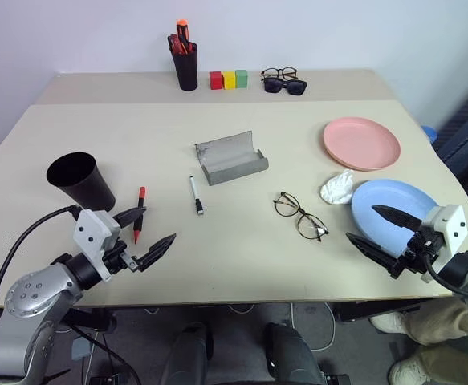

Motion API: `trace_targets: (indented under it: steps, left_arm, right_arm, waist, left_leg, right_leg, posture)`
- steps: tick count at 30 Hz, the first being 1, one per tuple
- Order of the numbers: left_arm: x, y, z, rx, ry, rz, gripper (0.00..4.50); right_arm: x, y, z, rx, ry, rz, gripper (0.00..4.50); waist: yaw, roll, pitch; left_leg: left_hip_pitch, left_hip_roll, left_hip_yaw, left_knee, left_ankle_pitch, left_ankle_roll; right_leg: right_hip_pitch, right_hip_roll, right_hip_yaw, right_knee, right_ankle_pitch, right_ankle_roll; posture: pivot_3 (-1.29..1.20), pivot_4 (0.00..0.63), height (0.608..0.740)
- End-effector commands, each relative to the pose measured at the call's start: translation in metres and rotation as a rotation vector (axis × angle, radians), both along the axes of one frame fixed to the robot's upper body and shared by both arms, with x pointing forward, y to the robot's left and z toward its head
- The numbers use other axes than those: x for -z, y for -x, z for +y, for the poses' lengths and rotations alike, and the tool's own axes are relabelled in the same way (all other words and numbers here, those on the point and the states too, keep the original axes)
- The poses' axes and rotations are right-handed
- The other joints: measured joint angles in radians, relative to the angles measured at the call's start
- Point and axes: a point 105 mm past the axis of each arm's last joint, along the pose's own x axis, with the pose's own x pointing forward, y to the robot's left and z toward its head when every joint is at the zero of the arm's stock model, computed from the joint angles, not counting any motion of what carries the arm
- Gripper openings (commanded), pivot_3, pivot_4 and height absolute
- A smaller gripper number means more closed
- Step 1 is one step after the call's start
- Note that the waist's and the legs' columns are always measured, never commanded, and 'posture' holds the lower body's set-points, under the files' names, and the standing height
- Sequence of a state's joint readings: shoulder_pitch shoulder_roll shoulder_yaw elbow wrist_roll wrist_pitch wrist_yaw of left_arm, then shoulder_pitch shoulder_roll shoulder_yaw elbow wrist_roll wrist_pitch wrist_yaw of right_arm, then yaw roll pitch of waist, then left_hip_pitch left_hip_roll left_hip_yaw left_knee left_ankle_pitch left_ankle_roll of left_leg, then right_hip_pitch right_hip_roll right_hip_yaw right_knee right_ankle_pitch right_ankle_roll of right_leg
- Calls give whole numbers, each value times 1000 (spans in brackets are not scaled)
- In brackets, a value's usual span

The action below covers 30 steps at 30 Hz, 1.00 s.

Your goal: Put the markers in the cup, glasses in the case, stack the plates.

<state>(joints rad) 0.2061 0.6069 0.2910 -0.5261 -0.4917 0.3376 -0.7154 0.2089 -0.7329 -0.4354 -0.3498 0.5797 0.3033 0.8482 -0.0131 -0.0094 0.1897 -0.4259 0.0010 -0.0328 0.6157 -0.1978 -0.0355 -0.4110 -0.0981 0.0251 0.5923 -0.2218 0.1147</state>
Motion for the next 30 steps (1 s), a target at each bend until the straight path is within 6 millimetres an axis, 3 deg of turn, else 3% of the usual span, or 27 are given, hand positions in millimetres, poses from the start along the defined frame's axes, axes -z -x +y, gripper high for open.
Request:
trace_targets:
  steps: [1, 13, 24, 30]
  left_arm:
    - [-11, 3, -2, 9, -16, -47, 4500]
    - [-9, 2, -4, -33, -28, -53, 4500]
    - [-14, -1, -11, -65, 3, -60, 4500]
    - [-19, -23, -19, -251, 73, -19, 4500]
  right_arm:
    - [-11, -2, 6, -19, 20, -42, 4440]
    - [-16, -6, 16, -33, 16, -45, 4440]
    - [-11, -12, 13, -41, 17, -50, 4440]
    - [-9, -15, 16, -63, 24, -57, 4440]
  waist:
    - [0, 0, 0]
    - [0, 0, 0]
    - [0, -1, 0]
    - [3, -2, 1]
  left_leg:
    - [0, 0, 0, 0, 0, 0]
    - [0, 0, 0, 0, 0, 0]
    - [0, 0, 1, 0, 0, 0]
    - [0, 0, 1, 1, 1, 1]
  right_leg:
    - [0, 0, 0, 0, 0, 0]
    - [0, 0, 0, 0, 0, 0]
    - [0, 0, 0, 0, 0, 0]
    - [0, 0, 0, 1, 0, 0]
  posture:
    - [0, 150, 740]
    - [0, 150, 740]
    - [0, 150, 740]
    - [0, 150, 740]
